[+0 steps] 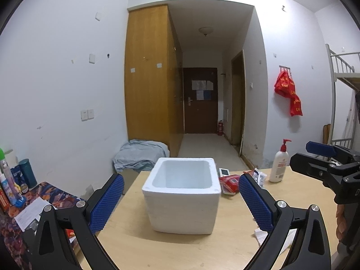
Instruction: Organize soft objects
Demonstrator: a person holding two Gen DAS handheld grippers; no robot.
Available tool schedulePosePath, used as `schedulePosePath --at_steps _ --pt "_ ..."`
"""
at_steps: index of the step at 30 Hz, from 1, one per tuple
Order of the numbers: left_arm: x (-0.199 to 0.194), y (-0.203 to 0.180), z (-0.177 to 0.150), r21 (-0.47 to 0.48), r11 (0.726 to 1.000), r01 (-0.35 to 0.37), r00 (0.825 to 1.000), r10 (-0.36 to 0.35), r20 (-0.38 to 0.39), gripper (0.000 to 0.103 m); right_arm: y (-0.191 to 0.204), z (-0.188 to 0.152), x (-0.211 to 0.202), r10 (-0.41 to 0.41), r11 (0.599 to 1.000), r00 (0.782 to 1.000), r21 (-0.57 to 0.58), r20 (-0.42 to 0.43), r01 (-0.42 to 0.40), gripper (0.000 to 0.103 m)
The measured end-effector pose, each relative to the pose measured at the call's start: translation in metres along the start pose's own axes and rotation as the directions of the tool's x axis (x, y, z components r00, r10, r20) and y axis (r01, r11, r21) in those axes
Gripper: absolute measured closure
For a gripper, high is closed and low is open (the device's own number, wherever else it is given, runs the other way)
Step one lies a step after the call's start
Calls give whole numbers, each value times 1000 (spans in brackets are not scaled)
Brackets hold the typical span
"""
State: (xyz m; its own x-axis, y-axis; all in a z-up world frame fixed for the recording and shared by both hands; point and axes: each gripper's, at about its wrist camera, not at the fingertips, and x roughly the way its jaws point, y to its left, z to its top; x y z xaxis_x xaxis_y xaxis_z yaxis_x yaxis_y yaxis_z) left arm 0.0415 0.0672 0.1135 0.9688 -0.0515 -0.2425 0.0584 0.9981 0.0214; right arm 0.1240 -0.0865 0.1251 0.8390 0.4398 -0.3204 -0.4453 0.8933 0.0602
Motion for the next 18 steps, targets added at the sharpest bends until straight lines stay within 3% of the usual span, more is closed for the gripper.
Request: schedulePosePath --at_steps 5,11,18 --pt "0 -11 -6 4 1000 31 1000 -31 -2 1 3 -11 -13 -62 998 998 -28 24 63 0" --pt "2 -19 -15 -3 998 64 998 -65 -14 1 3 -26 -24 -79 996 996 -28 40 80 0" --pt "-9 -27 -31 -41 998 50 998 -49 43 1 -1 -42 -39 -83 996 991 1 106 84 0"
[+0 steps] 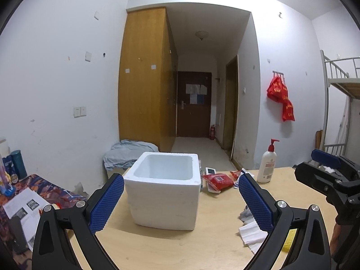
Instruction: Organize soft objects
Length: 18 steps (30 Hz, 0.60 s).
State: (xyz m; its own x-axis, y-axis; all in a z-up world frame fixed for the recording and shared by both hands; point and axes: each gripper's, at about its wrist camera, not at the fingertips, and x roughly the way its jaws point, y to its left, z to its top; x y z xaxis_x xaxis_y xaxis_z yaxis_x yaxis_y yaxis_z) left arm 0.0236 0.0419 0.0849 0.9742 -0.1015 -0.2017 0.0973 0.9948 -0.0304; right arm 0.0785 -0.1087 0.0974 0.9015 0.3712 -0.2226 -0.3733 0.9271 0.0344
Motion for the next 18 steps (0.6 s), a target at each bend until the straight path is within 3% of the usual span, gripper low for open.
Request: schedulePosePath --at_steps 10,18 --pt "-13 -12 -37 -22 1000 20 999 -19 39 1 -8 -33 -15 -50 998 999 29 21 49 0" --pt "-18 -22 -62 -9 1000 27 999 -26 39 1 -19 -68 -34 -194 979 979 72 63 189 0"
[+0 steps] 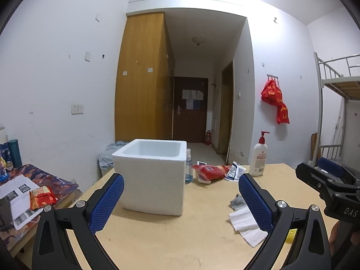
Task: Organize soft objects
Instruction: 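Move both grippers toward the white tissue and yellow foam net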
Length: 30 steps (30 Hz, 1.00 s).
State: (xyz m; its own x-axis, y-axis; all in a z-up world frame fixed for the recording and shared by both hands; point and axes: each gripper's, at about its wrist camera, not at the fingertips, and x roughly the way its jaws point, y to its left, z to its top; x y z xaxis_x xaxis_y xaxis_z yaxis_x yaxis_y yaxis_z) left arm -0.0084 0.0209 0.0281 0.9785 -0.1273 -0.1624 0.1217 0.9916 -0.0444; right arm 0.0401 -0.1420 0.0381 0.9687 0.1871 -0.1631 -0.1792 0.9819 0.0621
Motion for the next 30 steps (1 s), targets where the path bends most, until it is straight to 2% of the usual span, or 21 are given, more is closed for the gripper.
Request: schedulePosePath --at_steps 5,8,15,21,26,30 --pt "-4 -2 -13 0 1000 -20 1000 20 15 1 -4 -11 -6 -9 1000 1000 -5 -15 9 0" --pt "-2 -2 -16 -2 1000 -6 1000 6 -1 1 -5 -16 -9 5 1000 1000 1 -12 -5 0" --pt "4 -5 -20 -16 999 39 999 -39 -27 1 -13 -25 -2 23 999 997 35 -76 -20 0" --pt "7 -13 -21 -3 998 64 998 -64 -28 1 -20 -26 -6 -10 999 997 52 -76 14 0" --pt "12 -27 -23 11 993 118 992 -117 -43 1 -32 -27 -12 -36 995 996 86 -84 43 0" --pt "15 -40 -24 29 987 159 986 -158 -46 1 -39 -28 -18 -84 993 992 70 -91 90 0"
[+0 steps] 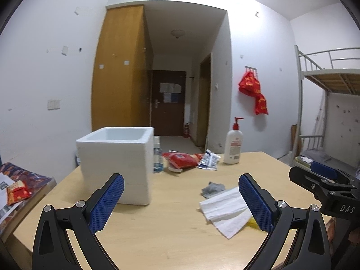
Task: Organize soft objects
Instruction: 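Move both grippers toward the white tissue and yellow foam net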
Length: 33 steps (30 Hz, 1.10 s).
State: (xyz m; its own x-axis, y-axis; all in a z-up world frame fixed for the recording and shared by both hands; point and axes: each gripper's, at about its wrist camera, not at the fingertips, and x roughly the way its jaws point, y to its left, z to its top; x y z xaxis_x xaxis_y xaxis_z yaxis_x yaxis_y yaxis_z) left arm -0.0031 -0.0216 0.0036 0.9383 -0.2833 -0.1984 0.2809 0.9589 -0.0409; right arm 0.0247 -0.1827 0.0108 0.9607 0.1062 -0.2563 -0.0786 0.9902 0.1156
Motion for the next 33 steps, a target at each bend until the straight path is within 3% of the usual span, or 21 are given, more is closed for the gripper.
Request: schedulePosePath --at_steps 15,33 --pt "27 -37 -1 18 989 145 988 -144 -53 1 -44 -9 -19 -130 991 991 35 -34 131 0" --pt "59 -49 -11 24 984 179 975 -174 -136 1 -58 -21 -1 -155 986 979 35 -131 160 0"
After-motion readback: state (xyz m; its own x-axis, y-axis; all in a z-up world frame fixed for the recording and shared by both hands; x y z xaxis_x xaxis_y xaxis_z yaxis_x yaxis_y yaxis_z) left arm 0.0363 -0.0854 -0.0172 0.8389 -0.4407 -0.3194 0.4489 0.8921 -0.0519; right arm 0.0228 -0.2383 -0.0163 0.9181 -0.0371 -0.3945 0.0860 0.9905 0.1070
